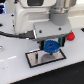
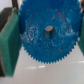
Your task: Insert the blue gear onto the right peg, followed by the red gear
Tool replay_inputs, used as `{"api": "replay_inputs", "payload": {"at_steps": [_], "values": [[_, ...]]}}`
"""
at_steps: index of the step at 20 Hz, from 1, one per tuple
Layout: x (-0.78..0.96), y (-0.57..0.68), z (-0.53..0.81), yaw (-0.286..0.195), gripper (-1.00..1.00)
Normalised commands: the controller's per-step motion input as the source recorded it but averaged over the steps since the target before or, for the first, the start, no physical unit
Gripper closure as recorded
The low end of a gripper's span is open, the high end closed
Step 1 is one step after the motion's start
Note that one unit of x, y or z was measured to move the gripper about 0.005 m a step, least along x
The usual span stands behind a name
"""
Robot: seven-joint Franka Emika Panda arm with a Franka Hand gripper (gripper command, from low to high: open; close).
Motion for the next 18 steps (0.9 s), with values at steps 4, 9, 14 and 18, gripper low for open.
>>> {"api": "replay_inputs", "payload": {"at_steps": [4, 9, 14, 18], "values": [[0.06, 0.01, 0.01, 0.000, 1.00], [0.09, 0.03, 0.40, 0.000, 1.00], [0.18, 0.03, 0.14, 0.000, 1.00], [0.40, 0.10, 0.19, 0.000, 1.00]]}}
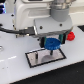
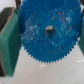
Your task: Insert the blue gear onto the right peg, followed by the red gear
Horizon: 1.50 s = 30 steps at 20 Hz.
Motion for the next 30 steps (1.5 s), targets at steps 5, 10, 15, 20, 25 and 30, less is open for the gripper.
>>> {"api": "replay_inputs", "payload": {"at_steps": [5, 10, 15, 20, 25, 30], "values": [[0.22, 0.00, 0.01, 0.000, 1.00], [0.23, -0.04, 0.00, 0.000, 1.00], [0.20, -0.02, -0.04, 0.000, 1.00], [0.40, 0.04, 0.33, 0.000, 1.00], [0.56, 0.07, 0.49, 0.000, 1.00], [0.30, -0.03, 0.04, 0.000, 1.00]]}}
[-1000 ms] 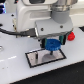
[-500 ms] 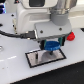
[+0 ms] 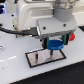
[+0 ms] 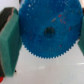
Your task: Insert the blue gear onto the right peg, followed by the red gear
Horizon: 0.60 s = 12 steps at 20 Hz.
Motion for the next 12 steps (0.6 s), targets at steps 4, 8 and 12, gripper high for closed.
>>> {"api": "replay_inputs", "payload": {"at_steps": [4, 8, 12], "values": [[0.22, -0.03, -0.04, 0.000, 1.00], [0.14, -0.02, -0.07, 0.000, 1.00], [0.10, -0.04, -0.08, 0.000, 1.00]]}}
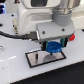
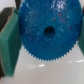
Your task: Insert the blue gear onto the right peg, followed by the red gear
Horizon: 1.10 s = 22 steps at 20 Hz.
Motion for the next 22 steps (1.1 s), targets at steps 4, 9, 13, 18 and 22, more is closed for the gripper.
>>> {"api": "replay_inputs", "payload": {"at_steps": [4, 9, 13, 18, 22], "values": [[0.09, -0.04, -0.12, 0.000, 1.00], [0.07, -0.01, 0.02, 0.000, 1.00], [0.10, 0.01, 0.14, 0.000, 1.00], [0.06, 0.00, 0.30, 0.000, 1.00], [0.07, -0.01, 0.31, 0.000, 1.00]]}}
